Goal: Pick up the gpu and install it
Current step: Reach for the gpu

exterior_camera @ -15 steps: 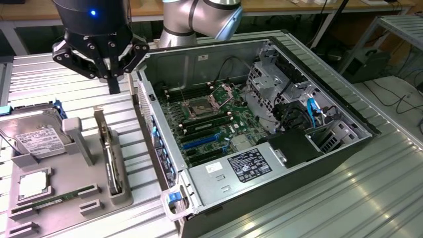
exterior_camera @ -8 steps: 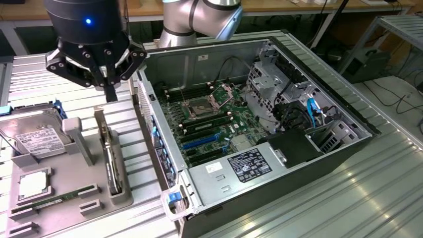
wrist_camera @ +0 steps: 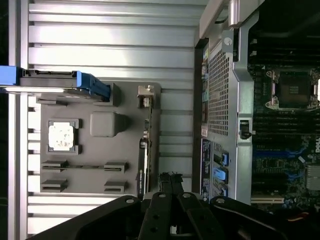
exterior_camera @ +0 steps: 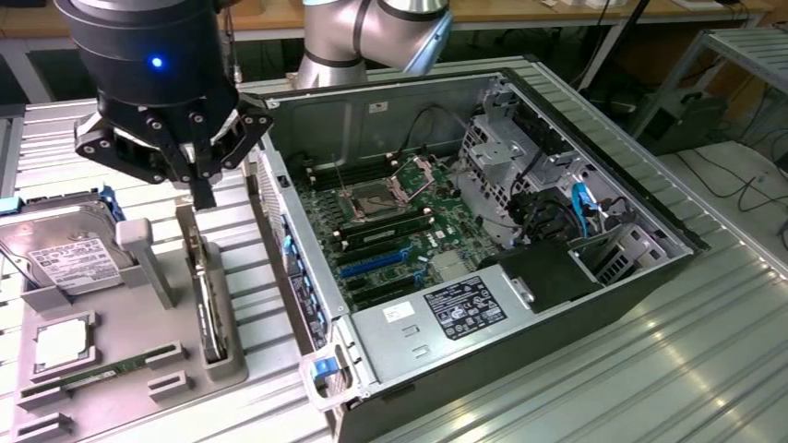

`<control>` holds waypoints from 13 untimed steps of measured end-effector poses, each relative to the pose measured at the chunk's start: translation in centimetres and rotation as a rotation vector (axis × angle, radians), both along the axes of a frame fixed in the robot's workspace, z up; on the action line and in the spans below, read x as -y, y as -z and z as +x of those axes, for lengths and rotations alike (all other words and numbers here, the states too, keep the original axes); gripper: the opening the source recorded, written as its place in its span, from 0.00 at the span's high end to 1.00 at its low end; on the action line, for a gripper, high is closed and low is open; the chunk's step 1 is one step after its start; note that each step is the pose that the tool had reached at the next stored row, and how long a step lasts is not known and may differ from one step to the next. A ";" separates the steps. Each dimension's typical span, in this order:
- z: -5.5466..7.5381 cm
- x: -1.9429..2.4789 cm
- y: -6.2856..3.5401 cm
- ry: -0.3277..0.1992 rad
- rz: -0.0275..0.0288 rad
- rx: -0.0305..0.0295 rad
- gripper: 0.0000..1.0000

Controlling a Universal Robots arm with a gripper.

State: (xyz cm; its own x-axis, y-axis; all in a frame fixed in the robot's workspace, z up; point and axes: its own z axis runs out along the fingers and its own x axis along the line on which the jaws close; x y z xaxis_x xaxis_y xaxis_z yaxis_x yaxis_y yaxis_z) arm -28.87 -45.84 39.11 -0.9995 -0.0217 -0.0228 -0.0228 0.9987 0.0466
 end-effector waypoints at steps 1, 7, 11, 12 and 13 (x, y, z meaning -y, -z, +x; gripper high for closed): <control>-0.2 0.17 0.02 0.000 0.0004 0.0000 0.89; -1.5 0.13 0.14 -0.009 0.0007 0.0001 0.89; -2.1 -0.20 0.25 -0.012 0.0004 -0.0002 0.89; -2.3 -0.20 0.29 -0.014 0.0004 -0.0001 0.89; -2.5 -0.20 0.33 -0.017 0.0005 0.0000 0.89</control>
State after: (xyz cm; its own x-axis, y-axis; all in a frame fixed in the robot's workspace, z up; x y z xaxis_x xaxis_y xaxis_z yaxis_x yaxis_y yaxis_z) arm -31.38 -45.64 38.78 -0.9990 -0.0386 -0.0228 -0.0397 0.9981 0.0472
